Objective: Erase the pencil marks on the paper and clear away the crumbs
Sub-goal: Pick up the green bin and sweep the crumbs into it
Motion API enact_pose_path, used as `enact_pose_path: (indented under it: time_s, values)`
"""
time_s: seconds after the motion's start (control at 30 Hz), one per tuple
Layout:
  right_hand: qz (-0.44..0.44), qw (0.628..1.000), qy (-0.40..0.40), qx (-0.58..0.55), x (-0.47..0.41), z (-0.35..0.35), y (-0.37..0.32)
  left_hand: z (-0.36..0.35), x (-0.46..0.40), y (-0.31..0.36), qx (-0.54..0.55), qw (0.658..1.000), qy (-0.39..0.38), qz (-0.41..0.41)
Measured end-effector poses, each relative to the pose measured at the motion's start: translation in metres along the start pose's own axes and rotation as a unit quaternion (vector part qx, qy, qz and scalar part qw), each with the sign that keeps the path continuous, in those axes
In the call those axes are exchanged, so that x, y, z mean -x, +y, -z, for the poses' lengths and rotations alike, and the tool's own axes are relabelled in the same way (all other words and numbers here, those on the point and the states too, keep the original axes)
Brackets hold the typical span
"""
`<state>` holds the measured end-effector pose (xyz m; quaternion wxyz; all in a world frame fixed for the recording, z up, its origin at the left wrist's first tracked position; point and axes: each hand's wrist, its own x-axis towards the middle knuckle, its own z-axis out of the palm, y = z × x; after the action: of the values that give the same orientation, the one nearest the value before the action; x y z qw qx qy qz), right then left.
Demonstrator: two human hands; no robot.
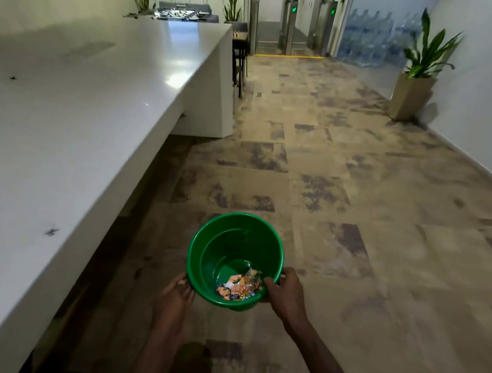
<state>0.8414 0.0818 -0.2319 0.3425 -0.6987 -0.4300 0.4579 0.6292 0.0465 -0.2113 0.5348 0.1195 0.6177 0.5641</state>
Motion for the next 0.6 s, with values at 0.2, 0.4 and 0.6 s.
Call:
enact_pose_path:
  time_s: [0.2,0.4,0.6]
  values:
    - [-0.014,0.999,-0.012,-0.042,0.043,0.007,-0.028,0.008,0.053,0.048,-0.035,0.999,0.015,-0.013]
    - [0.002,0.998,-0.008,-0.068,0.074,0.011,-0.054,0.012,0.087,0.083,-0.058,0.998,0.016,-0.027]
    - [0.013,0.995,-0.017,-0.096,0.111,0.006,-0.093,0.035,0.107,0.113,-0.194,0.976,0.0,-0.097]
